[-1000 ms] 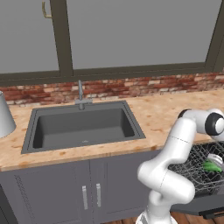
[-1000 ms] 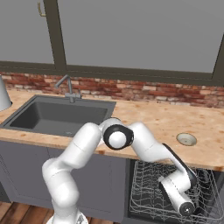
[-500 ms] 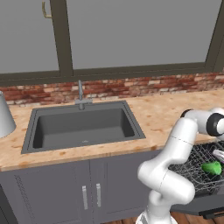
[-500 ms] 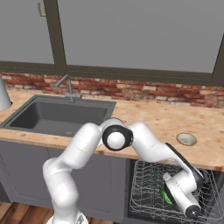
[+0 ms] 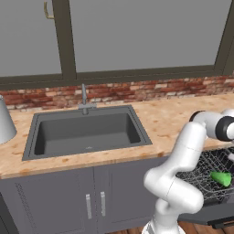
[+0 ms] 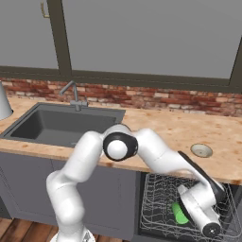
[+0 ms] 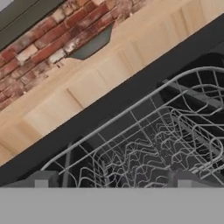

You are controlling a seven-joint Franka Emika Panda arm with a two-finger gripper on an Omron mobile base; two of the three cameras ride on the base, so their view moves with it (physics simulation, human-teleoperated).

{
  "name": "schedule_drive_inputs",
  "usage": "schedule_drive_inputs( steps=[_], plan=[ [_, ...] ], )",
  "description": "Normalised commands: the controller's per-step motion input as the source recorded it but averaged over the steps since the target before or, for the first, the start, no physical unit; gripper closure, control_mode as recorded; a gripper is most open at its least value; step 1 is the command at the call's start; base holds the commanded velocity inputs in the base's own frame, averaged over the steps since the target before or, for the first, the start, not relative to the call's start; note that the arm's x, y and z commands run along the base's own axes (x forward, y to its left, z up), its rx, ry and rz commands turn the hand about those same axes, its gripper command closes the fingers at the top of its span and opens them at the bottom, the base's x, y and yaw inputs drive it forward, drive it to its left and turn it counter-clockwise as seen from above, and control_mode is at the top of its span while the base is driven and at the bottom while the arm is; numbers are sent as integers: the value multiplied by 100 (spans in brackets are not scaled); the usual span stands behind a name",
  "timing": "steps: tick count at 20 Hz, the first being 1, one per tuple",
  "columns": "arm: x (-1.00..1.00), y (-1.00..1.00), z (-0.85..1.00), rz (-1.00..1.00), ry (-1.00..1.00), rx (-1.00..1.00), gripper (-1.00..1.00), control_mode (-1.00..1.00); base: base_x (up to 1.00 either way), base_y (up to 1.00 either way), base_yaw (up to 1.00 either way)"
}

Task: Pick up the cup and bowl from the counter, place them in the dishwasher, and close the dishwasher door.

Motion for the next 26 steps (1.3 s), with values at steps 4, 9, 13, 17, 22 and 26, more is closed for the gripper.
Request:
schedule_drive_inputs(
  steps=[4,9,13,17,22,26],
  plan=[
    [-7,0,37,0,5,-13,-100,-100,0,0,0],
    [0,-1,33,0,19,-8,-100,-100,0,0,0],
    [-1,-3,37,0,24,-1,-100,-100,0,0,0],
    [-3,-14,68,0,16,0,-100,-100,0,0,0],
    [0,-19,69,0,1,0,-100,-100,0,0,0],
    [7,-4,49,0,4,0,-100,-100,0,0,0]
  ],
)
